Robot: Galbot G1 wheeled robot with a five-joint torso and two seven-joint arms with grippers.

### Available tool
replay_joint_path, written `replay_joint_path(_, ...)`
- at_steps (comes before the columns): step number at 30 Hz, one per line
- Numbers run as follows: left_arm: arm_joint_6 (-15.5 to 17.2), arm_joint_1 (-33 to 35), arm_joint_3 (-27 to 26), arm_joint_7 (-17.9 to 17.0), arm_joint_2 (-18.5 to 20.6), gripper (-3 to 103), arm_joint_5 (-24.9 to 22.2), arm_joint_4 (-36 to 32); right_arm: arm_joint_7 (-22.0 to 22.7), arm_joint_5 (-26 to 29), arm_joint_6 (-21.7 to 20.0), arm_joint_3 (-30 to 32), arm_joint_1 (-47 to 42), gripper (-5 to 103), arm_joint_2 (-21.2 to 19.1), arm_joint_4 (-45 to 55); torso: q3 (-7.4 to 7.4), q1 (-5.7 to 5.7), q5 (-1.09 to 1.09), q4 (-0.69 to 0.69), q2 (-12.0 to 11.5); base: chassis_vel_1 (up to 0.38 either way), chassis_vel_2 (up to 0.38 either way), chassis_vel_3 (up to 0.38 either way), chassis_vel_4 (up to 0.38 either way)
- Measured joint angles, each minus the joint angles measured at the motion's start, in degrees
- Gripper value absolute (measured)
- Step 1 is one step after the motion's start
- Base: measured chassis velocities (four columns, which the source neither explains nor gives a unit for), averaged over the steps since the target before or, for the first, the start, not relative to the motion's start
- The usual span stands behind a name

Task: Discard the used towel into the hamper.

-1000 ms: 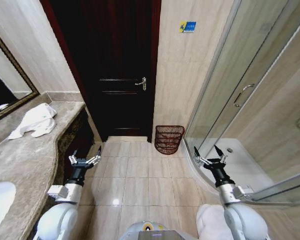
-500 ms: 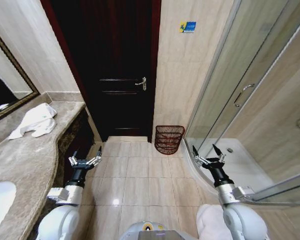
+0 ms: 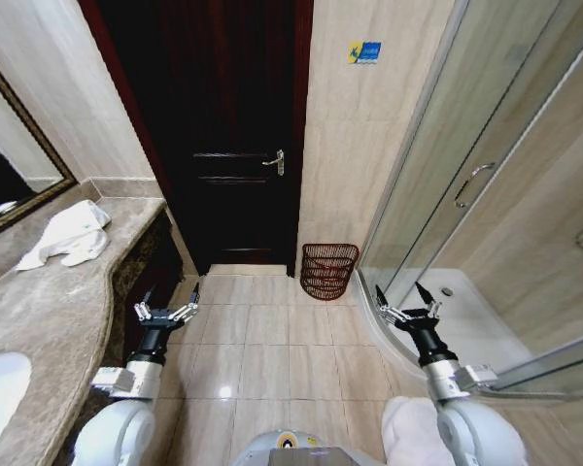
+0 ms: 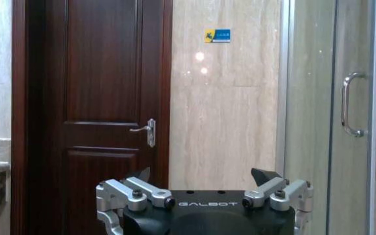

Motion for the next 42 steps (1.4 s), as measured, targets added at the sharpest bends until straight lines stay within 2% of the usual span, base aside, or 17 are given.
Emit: replay_joint_path(42,0.49,0.13,-0.13,2.15,-0.26,100,0.13,-0.38,-0.23,-0.56,-0.22,-0.25,-0.47,100,-0.37,0.11,0.00,0.00,0.00,0.00,0.00,0.002,0.004,0.006,0.002)
